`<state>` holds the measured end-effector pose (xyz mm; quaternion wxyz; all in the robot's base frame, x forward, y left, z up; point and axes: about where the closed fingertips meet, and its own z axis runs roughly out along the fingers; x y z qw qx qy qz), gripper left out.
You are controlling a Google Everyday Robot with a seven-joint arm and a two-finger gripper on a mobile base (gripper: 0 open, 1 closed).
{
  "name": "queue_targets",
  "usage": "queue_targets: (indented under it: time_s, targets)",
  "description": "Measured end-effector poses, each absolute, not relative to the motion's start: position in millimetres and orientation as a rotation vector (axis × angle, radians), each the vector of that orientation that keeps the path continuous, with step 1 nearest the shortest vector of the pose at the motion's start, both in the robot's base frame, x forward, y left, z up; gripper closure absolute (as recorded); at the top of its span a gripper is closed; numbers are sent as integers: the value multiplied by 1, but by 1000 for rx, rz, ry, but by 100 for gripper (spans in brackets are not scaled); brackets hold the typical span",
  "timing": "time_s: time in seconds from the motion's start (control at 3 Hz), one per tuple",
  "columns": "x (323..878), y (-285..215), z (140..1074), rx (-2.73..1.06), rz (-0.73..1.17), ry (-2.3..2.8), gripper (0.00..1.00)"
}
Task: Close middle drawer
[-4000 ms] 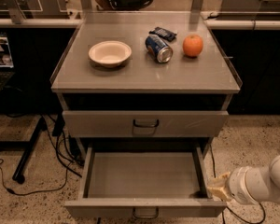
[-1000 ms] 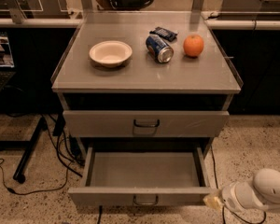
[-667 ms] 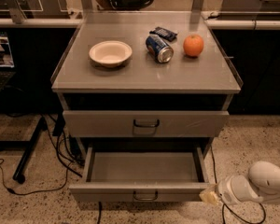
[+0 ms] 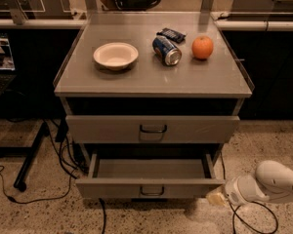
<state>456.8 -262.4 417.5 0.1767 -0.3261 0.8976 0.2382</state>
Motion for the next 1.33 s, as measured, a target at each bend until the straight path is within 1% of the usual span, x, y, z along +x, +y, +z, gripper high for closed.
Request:
queue_targets:
  time_s: [0.33, 1.0, 1.33]
  targets:
    - [461, -264, 413, -896, 672, 2551, 100]
    - [507, -262, 404, -919, 660, 2525, 100]
    - [537, -255, 417, -930, 585, 2471, 100]
